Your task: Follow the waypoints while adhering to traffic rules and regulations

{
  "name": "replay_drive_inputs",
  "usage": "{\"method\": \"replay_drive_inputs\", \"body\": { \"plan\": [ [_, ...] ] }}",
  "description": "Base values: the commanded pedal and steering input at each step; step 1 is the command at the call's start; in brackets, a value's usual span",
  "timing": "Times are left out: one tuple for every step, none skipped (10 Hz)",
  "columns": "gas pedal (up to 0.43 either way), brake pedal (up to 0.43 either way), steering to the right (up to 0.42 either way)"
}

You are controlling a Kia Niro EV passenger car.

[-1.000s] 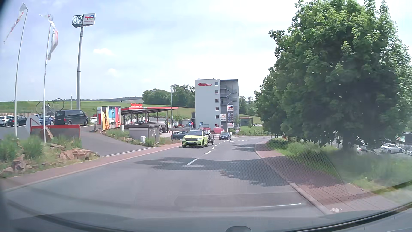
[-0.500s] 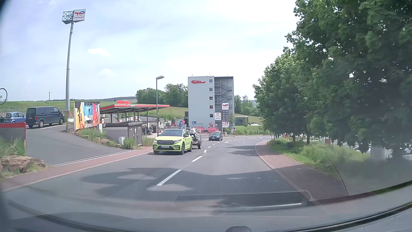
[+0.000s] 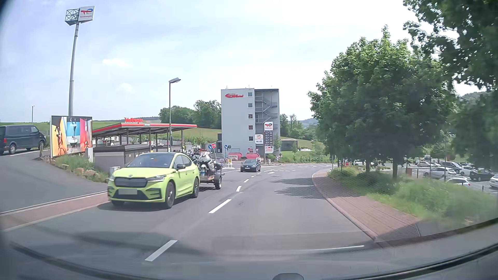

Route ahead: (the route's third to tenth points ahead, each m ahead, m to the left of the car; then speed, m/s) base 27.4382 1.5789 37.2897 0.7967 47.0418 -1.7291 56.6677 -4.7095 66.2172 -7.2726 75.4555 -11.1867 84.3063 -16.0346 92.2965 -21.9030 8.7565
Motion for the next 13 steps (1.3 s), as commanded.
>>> {"method": "replay_drive_inputs", "body": {
  "plan": [
    [0.000,0.000,0.014],
    [0.000,0.000,0.014],
    [0.000,0.000,0.015],
    [0.000,0.000,0.015],
    [0.000,0.000,0.016],
    [0.000,0.000,0.017],
    [0.000,0.000,0.018],
    [0.000,0.000,0.018],
    [0.000,0.000,0.019],
    [0.000,0.000,0.019],
    [0.000,0.000,0.021],
    [0.000,0.000,0.026],
    [0.008,0.000,0.033]
  ]
}}
